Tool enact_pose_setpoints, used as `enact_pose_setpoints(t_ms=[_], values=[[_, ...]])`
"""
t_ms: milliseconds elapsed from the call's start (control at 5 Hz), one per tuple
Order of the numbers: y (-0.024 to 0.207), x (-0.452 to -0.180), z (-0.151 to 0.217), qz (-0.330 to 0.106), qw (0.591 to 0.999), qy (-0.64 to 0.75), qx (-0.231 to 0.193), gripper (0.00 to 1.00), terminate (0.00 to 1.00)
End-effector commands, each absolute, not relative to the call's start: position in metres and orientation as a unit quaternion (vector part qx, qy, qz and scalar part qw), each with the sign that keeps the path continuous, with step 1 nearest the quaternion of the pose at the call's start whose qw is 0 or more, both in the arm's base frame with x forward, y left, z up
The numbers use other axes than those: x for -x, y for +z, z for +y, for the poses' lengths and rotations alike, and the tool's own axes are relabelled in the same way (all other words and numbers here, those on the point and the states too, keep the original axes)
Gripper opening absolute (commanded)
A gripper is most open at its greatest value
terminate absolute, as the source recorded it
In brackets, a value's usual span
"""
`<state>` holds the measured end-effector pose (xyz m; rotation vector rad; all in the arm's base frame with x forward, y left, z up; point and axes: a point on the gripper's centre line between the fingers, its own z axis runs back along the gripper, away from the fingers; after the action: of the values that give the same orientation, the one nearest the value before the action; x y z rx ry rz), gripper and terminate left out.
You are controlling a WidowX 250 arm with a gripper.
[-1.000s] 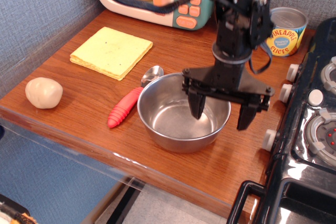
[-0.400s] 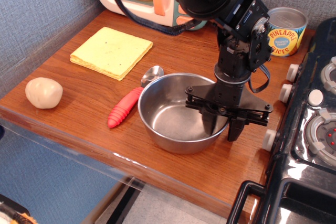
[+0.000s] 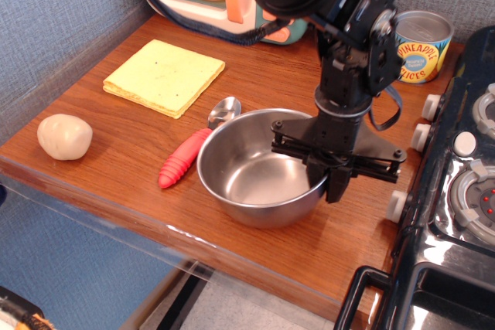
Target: Move bowl onto the towel
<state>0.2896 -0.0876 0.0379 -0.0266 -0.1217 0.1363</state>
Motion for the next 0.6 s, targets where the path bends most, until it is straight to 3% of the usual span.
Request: enact_pose_setpoints(t_ms=[0, 200, 400], values=[[0.128, -0.290, -0.101, -0.130, 0.988, 0.062, 0.063, 0.00, 0.00], [0.154, -0.305, -0.078, -0.144, 0.984, 0.074, 0.072, 0.00, 0.00], [0.168, -0.318, -0.026, -0.165, 0.976, 0.124, 0.069, 0.00, 0.00]])
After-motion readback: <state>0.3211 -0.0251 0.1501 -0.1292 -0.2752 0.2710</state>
